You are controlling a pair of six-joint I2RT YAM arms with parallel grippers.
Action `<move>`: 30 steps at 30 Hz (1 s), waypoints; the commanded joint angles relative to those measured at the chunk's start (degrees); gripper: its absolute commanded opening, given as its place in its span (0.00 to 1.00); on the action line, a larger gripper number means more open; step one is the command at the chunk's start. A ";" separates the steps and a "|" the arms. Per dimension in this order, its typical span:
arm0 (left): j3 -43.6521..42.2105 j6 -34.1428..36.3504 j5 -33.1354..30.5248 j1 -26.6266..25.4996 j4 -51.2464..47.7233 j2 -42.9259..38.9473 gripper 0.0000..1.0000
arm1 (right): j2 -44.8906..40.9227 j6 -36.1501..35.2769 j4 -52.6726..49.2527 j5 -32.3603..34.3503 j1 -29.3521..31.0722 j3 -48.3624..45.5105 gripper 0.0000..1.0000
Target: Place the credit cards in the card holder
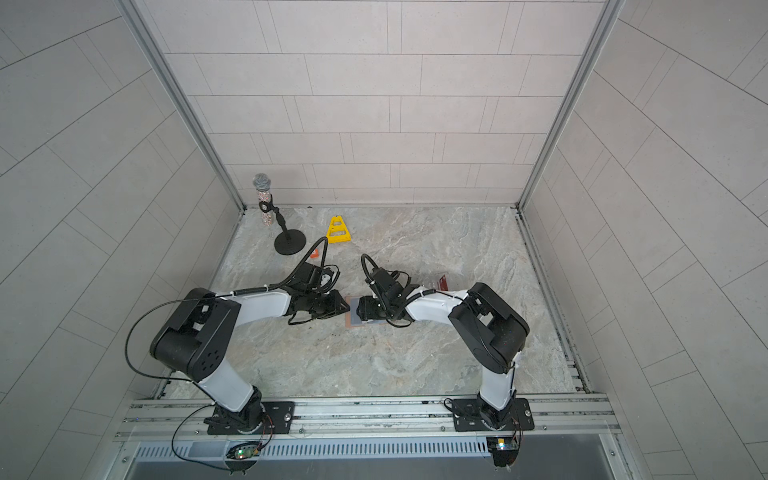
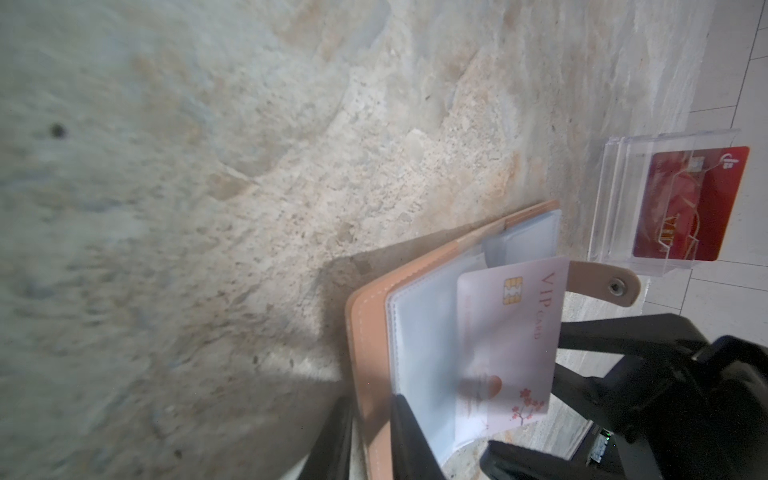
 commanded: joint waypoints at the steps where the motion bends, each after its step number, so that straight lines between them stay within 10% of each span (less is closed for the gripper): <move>1: -2.38 -0.21 -0.24 -0.44 -2.88 3.15 0.23 | 0.62 -0.09 -5.86 1.57 -0.11 -0.48 0.62; 11: -3.28 -1.39 0.12 -0.47 -1.44 2.13 0.00 | 0.46 -0.03 -5.94 1.78 -0.11 -0.90 0.61; 30: -3.77 -0.74 -1.44 -0.57 -2.55 1.02 0.00 | -2.85 -2.14 -11.43 5.12 -0.11 1.14 0.72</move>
